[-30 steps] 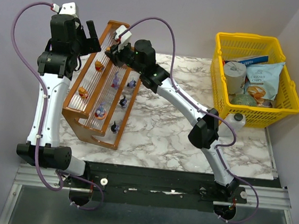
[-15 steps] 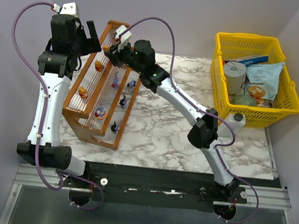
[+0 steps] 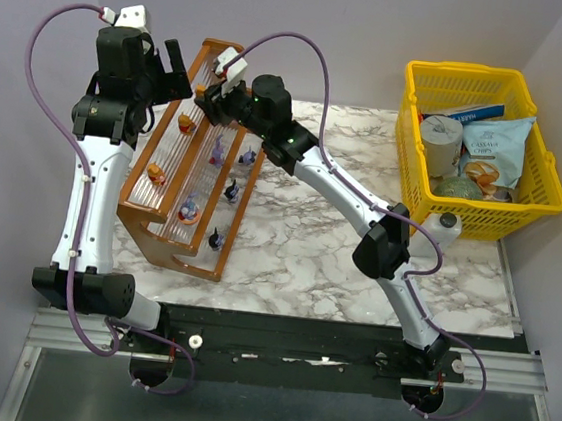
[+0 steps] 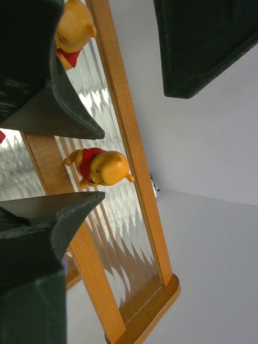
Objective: Place and organize the plastic toys onto the shelf
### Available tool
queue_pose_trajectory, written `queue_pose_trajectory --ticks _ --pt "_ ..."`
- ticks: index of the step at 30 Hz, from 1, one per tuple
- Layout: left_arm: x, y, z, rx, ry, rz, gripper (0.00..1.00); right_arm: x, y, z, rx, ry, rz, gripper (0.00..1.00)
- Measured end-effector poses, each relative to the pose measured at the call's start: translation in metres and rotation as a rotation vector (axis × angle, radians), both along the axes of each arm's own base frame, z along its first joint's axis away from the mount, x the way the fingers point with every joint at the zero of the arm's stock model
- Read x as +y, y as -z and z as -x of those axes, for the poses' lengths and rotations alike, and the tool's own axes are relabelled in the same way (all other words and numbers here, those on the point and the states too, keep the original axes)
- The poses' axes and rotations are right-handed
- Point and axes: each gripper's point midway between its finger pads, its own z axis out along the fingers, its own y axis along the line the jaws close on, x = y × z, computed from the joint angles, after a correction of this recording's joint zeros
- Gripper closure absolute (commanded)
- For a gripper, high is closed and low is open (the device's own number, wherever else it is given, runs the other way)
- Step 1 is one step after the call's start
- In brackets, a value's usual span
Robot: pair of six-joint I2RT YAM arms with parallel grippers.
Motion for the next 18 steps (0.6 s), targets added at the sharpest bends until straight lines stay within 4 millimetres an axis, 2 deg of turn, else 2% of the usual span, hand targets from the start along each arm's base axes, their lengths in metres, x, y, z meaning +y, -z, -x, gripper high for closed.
queue_pose_trajectory --ticks 5,10,13,18 --pt "-0.005 0.001 -0.001 0.002 0.029 0.008 0.01 -0.001 0.003 -0.001 0.000 0.009 0.007 0.33" --pt "-0.010 0.001 -0.006 -0.006 0.057 0.013 0.01 -0.004 0.006 0.000 0.011 0.011 0.017 0.28" --pt "-0.015 0.000 -0.011 -0.015 0.086 0.024 0.03 -0.012 -0.003 0.002 0.013 0.018 0.012 0.27" --pt "-0.026 0.007 -0.022 -0.010 0.140 0.045 0.09 -0.040 -0.035 0.012 0.012 0.033 -0.012 0.24"
